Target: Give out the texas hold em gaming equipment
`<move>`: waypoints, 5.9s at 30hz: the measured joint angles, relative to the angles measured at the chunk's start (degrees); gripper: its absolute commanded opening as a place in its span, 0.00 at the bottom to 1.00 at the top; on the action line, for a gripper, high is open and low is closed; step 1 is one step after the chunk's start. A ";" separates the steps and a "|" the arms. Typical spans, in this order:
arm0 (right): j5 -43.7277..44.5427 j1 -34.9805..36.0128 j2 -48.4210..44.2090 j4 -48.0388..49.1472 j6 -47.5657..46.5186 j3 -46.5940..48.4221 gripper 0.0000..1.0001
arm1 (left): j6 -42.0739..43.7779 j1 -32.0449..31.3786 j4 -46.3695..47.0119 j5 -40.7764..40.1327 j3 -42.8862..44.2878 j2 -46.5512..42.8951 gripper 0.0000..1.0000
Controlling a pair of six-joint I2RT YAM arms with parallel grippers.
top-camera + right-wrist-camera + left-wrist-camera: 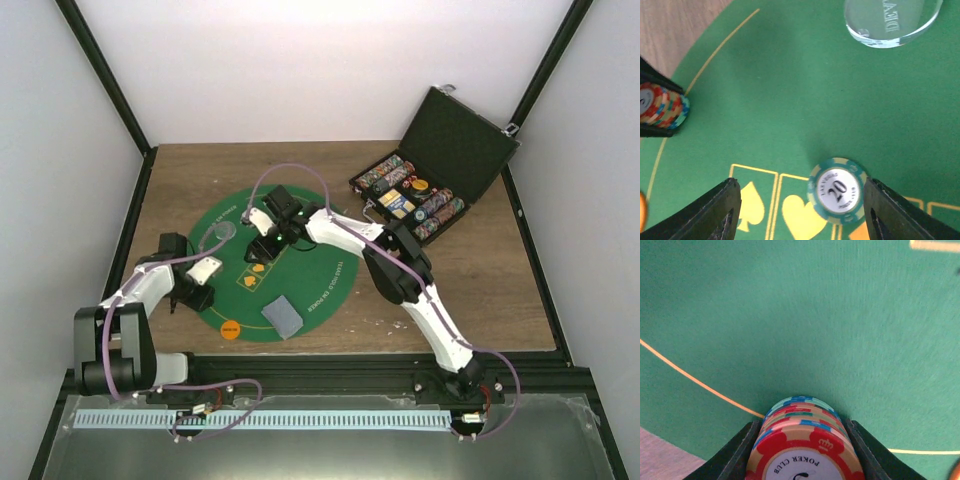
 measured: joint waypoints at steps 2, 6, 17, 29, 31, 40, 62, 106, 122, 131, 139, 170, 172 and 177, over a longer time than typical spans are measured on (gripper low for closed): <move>0.52 -0.09 1.01 0.07 -1.09 0.61 0.66 | 0.83 0.00 1.73 -0.81 -2.56 -0.37 0.00; 2.14 -0.13 3.13 0.46 -4.02 2.69 0.66 | 0.87 -0.02 3.72 -1.20 -3.65 -1.46 0.00; 10.16 2.45 5.03 0.90 -12.98 3.34 0.62 | 1.90 0.00 5.55 -0.70 -5.14 -2.64 0.00; 12.87 2.69 3.37 4.00 -14.51 -0.61 0.48 | 3.39 0.04 7.69 -0.52 -7.15 -4.72 0.10; 13.64 2.71 2.14 4.59 -14.62 -2.56 0.46 | 3.58 0.04 8.09 -0.52 -7.50 -4.94 0.11; 15.89 2.91 -1.36 5.14 -14.01 -7.80 0.38 | 3.65 0.04 9.49 -0.33 -8.74 -5.90 0.23; 13.33 2.86 1.09 1.38 -12.55 -2.62 0.55 | 3.58 0.09 9.25 -0.24 -8.50 -5.73 0.48; 22.56 -1.66 -17.29 15.37 -5.11 -35.08 0.27 | 2.75 0.24 5.46 -0.52 -4.07 -0.35 0.48; 24.48 -11.34 -28.11 16.79 0.94 -49.51 0.29 | 2.60 0.13 4.13 -1.03 -2.54 1.51 0.50; 25.27 -12.17 -28.65 11.63 1.14 -47.80 0.34 | 2.29 -0.02 3.72 -0.83 -1.79 2.14 0.58; 25.31 -12.83 -28.72 6.82 1.14 -45.86 0.40 | 1.68 -0.07 1.86 0.15 -0.52 2.84 0.69; 23.04 -16.65 -38.45 -1.27 -1.57 -35.82 0.49 | -4.87 0.02 -4.57 2.32 12.02 6.14 0.86; 22.93 -16.94 -38.42 -1.36 -1.84 -35.74 0.49 | -4.96 0.22 -6.84 2.23 13.09 3.08 0.88; 22.27 -16.94 -38.45 -1.55 -2.51 -35.82 0.49 | -3.87 1.27 -13.86 1.36 13.77 -3.10 0.88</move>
